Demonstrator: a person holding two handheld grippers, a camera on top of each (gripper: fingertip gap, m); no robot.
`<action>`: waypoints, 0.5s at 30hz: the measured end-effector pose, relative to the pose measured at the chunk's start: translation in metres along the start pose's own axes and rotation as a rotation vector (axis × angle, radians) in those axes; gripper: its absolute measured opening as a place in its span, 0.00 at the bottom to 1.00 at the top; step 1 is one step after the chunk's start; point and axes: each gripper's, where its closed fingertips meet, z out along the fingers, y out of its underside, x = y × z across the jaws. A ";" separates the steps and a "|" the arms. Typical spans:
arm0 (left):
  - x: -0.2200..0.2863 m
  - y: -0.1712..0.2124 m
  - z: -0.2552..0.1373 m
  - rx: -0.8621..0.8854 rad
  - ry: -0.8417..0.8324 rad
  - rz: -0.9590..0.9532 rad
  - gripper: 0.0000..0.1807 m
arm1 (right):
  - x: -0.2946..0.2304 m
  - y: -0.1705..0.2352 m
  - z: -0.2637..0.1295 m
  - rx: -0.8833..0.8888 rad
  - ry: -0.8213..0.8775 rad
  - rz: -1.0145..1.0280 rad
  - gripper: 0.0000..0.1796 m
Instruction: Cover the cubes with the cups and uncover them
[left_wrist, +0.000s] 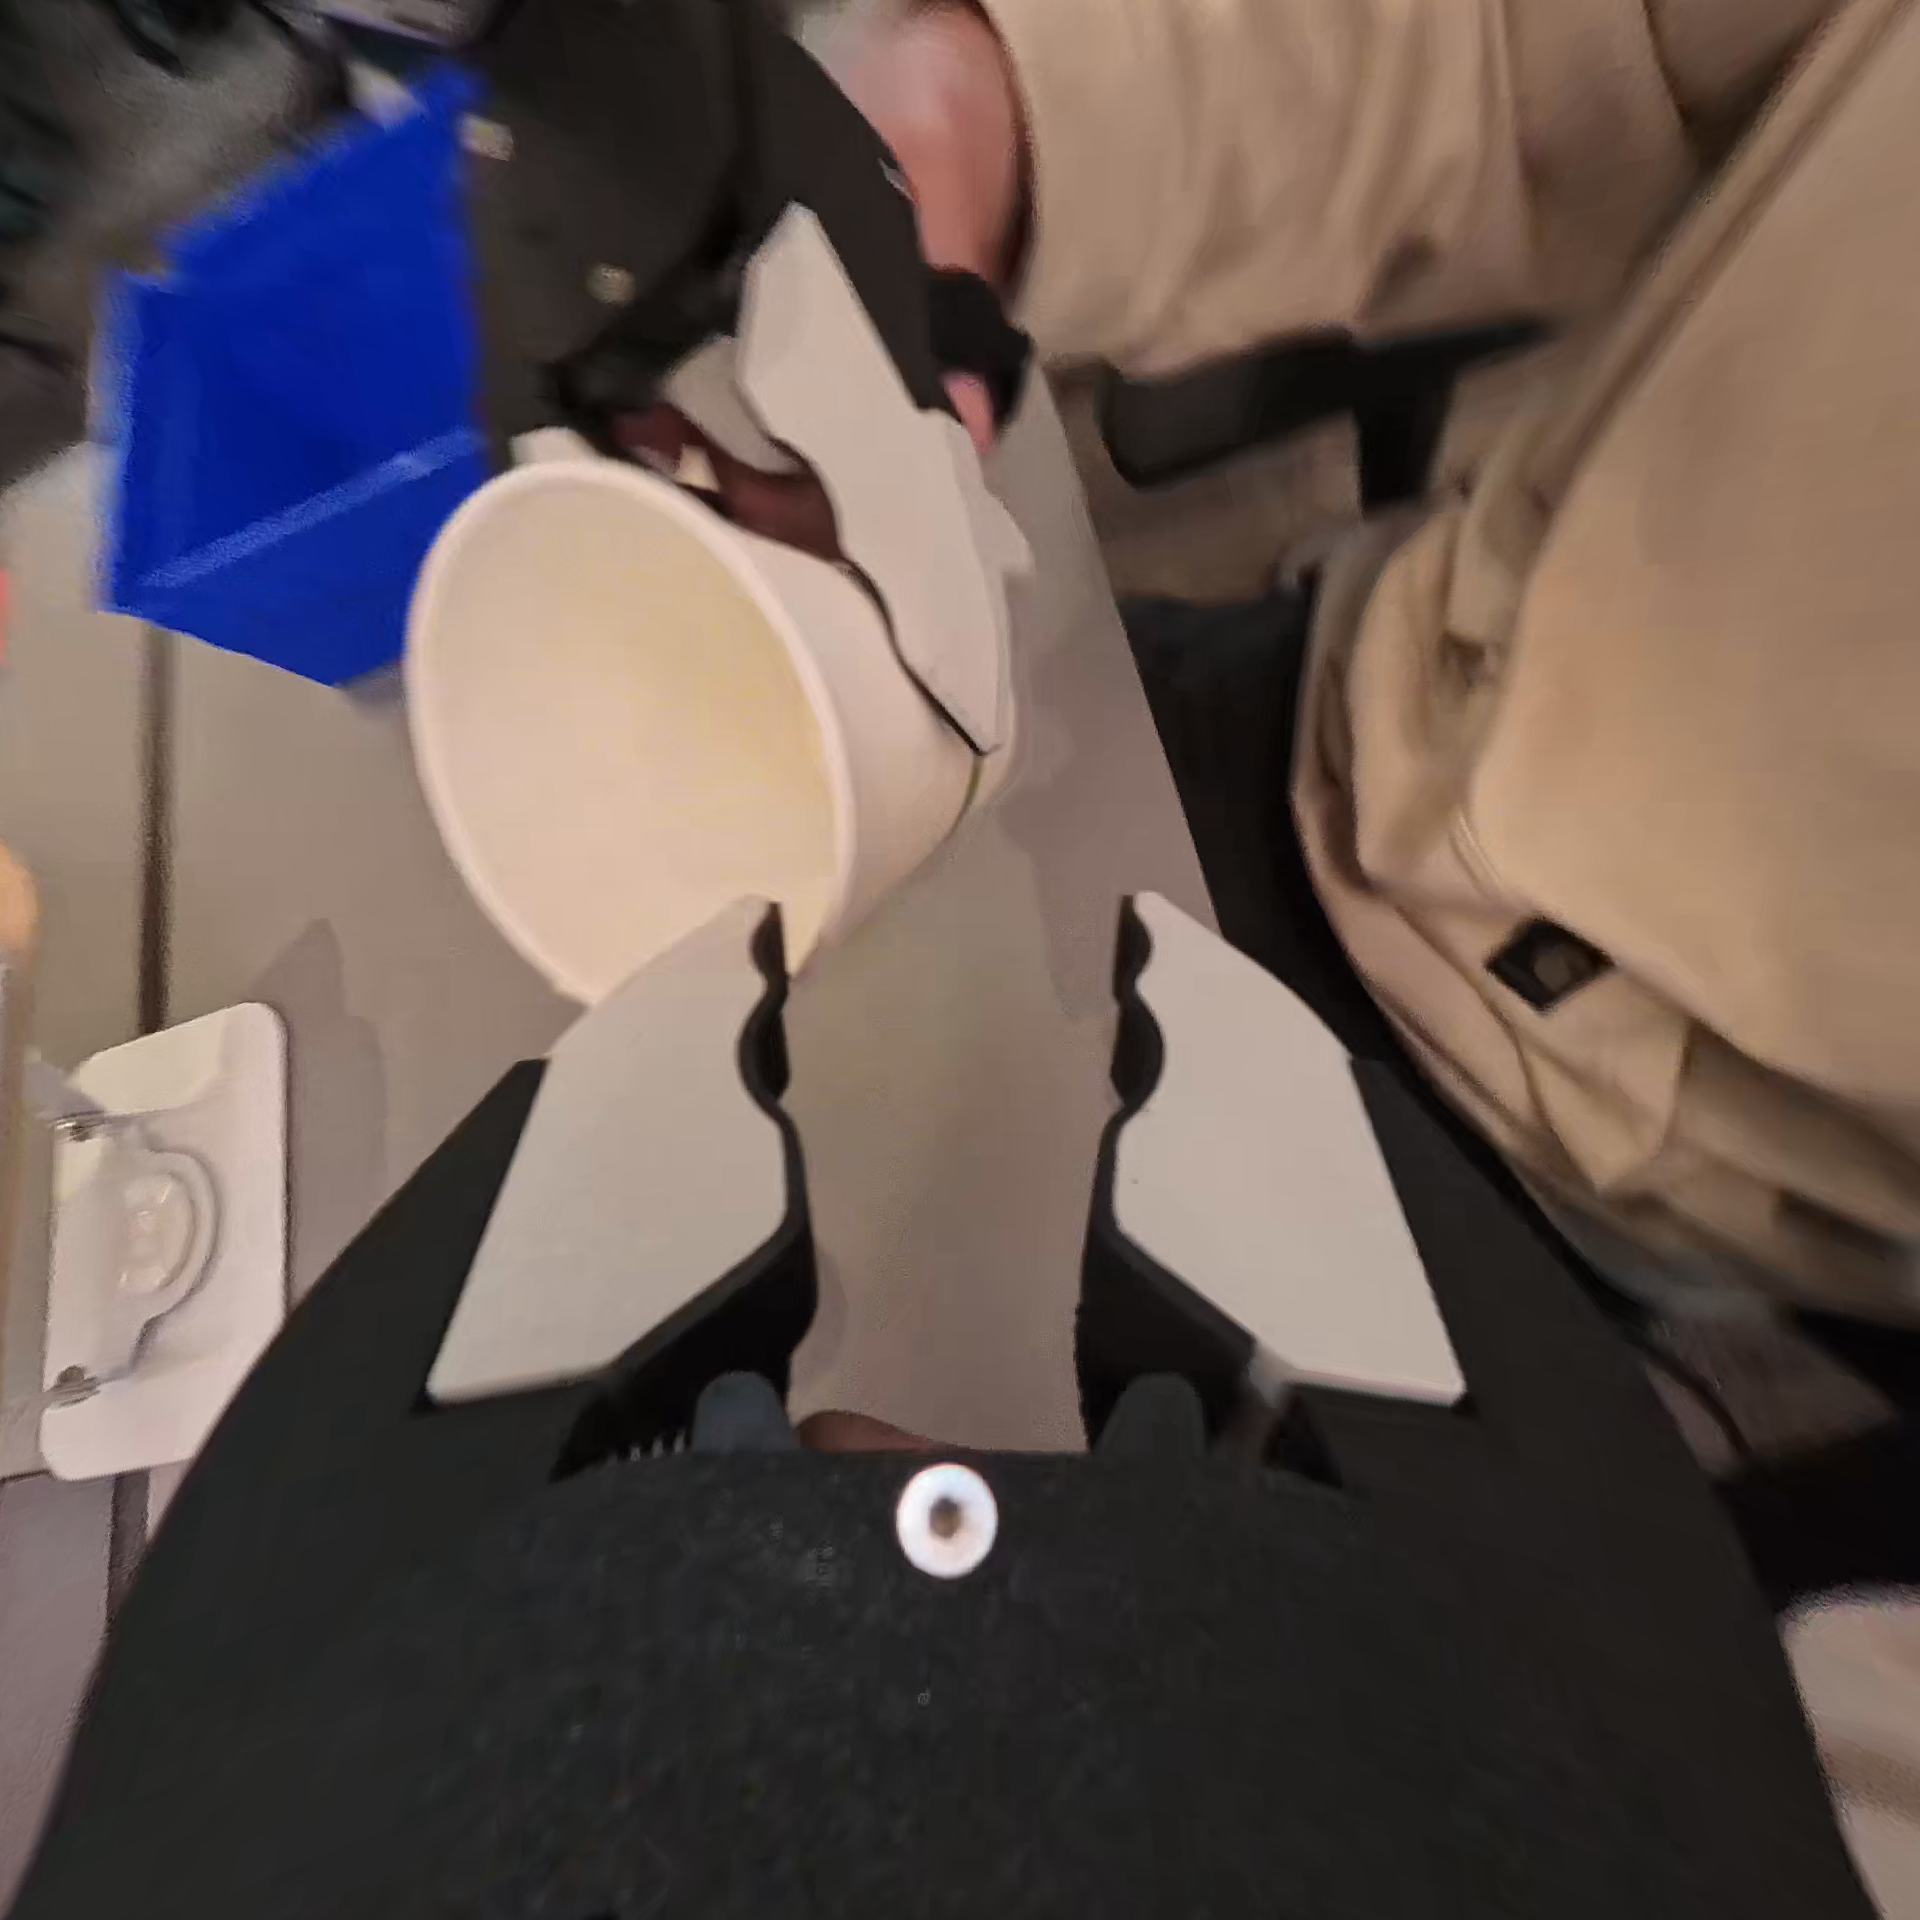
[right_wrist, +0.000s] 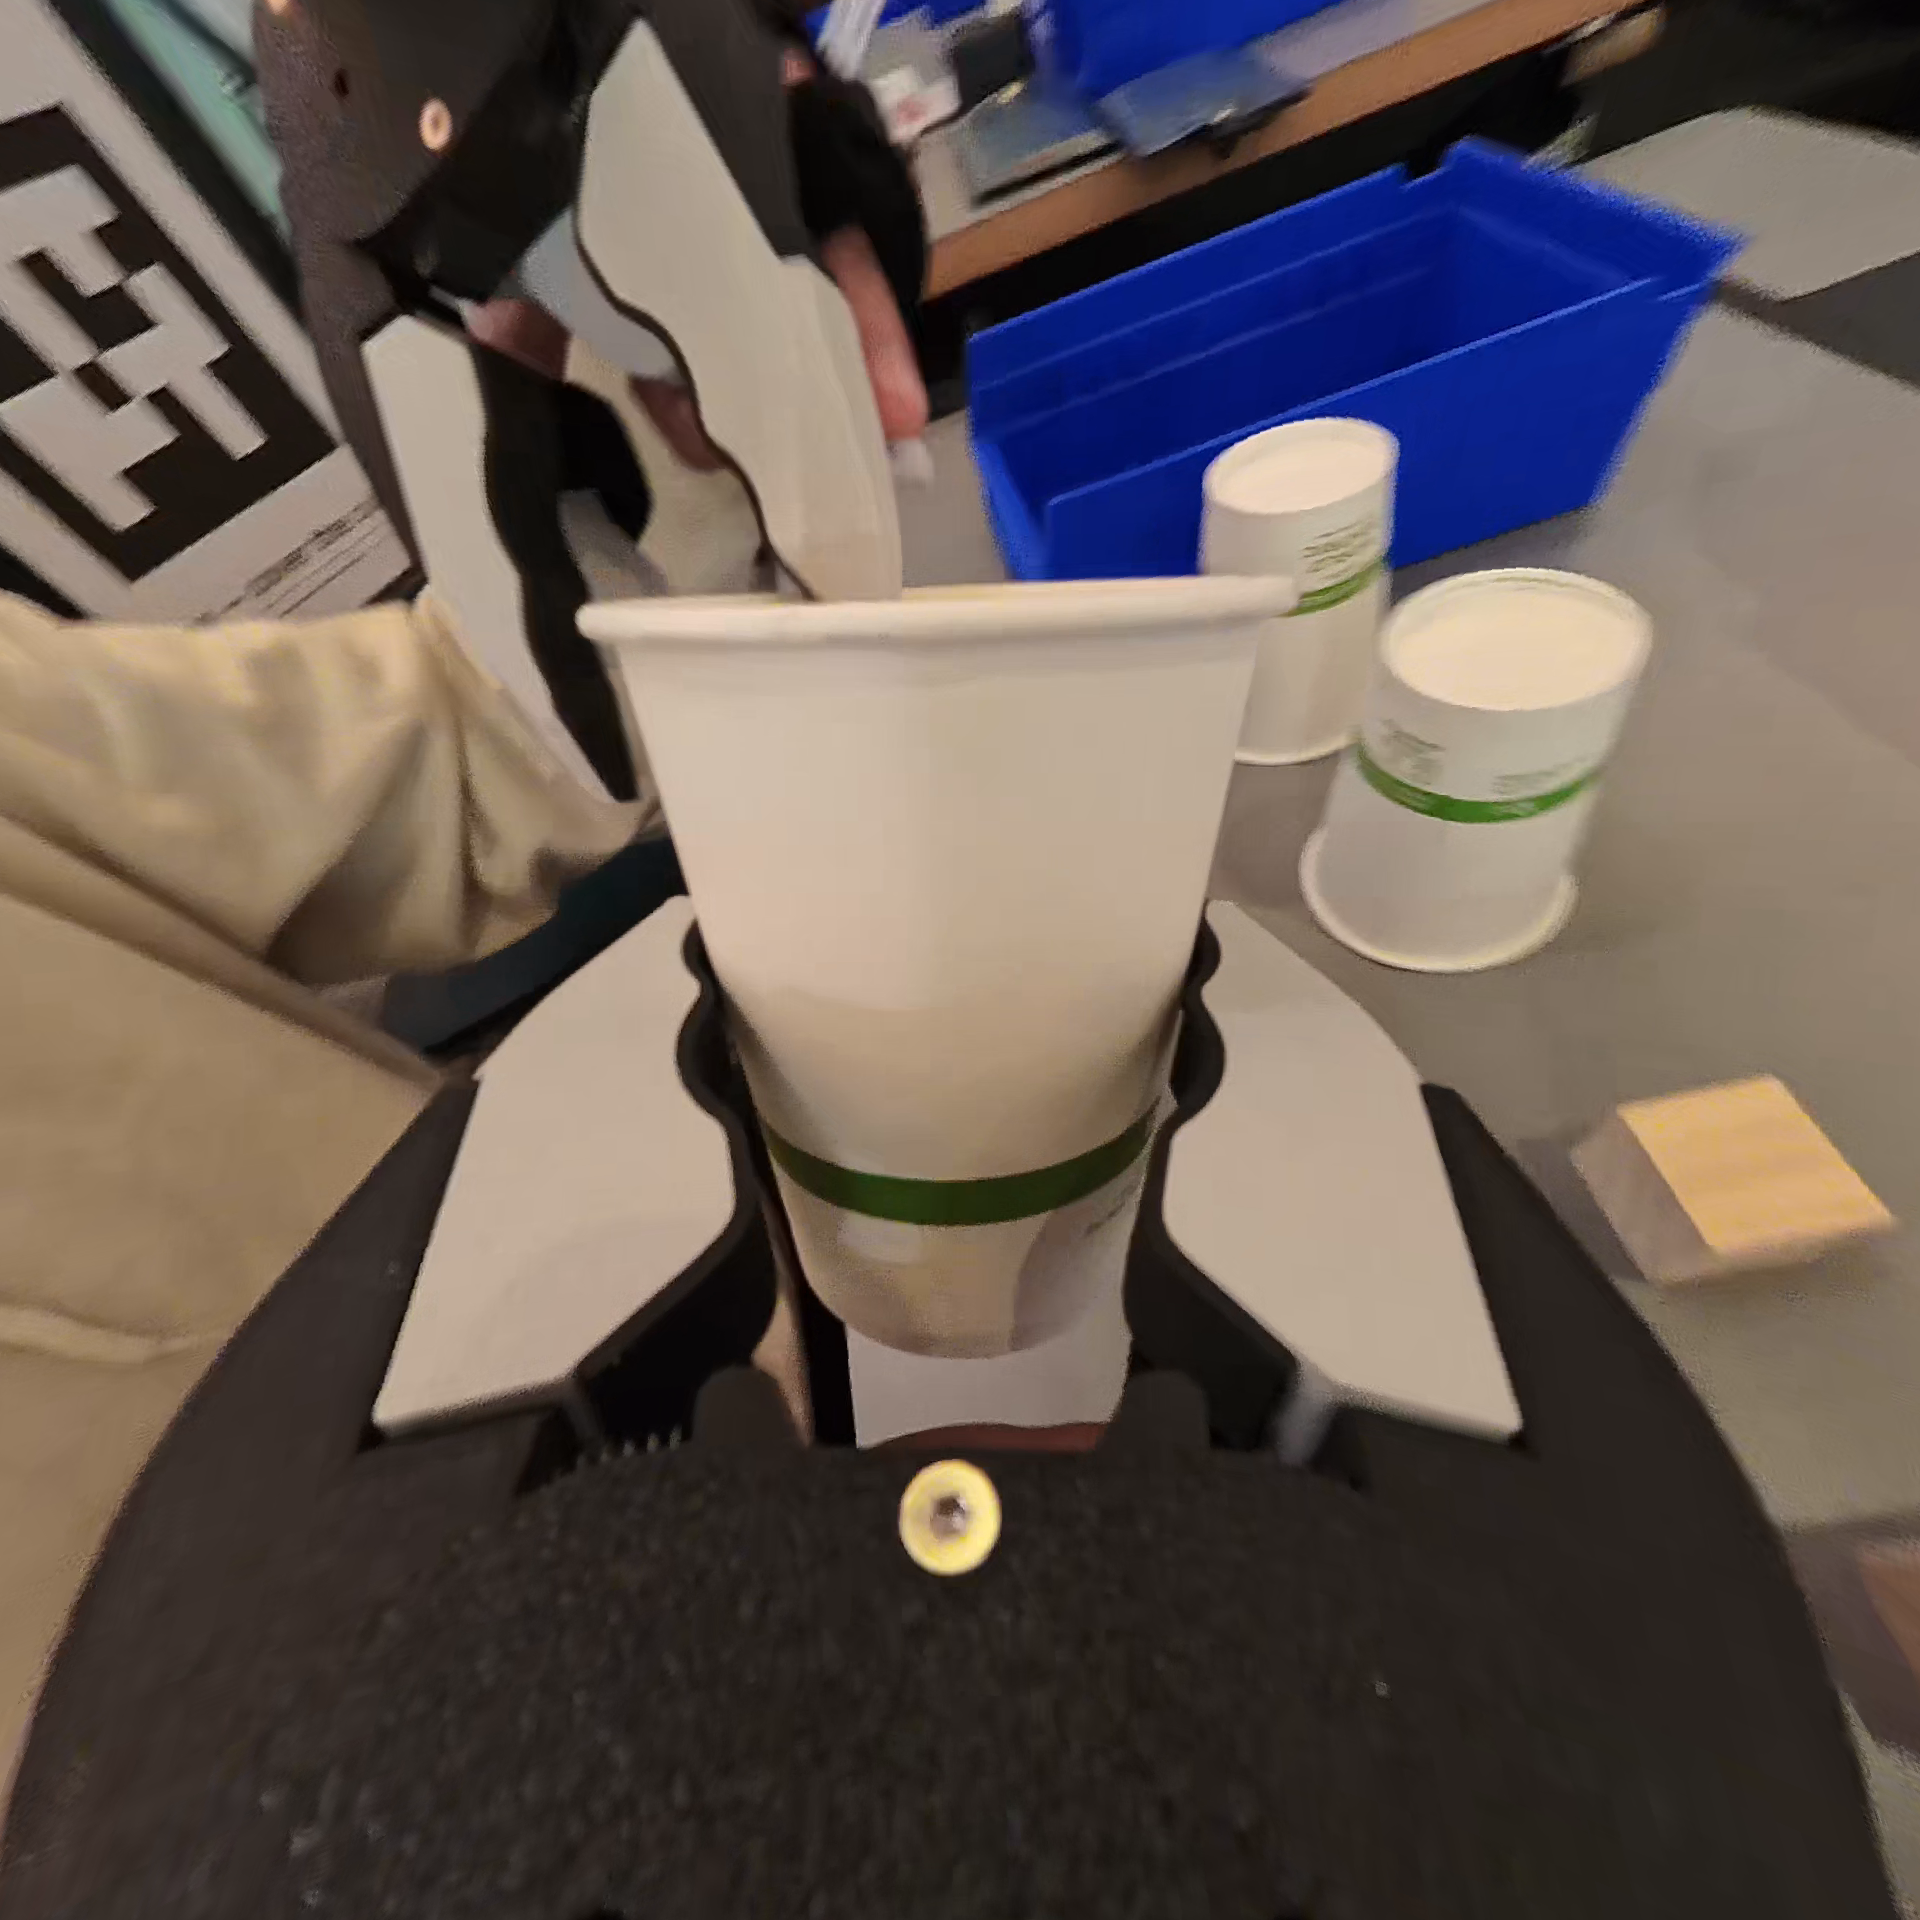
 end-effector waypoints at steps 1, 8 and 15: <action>-0.006 -0.005 -0.005 0.076 -0.071 -0.027 0.36 | 0.005 0.000 -0.009 0.026 0.057 0.004 0.47; -0.020 0.019 -0.022 0.510 -0.483 -0.480 0.28 | 0.047 -0.005 -0.124 0.304 0.554 0.028 0.48; 0.018 0.071 0.018 0.474 -0.591 -0.716 0.29 | 0.081 0.032 -0.175 0.407 0.740 0.159 0.48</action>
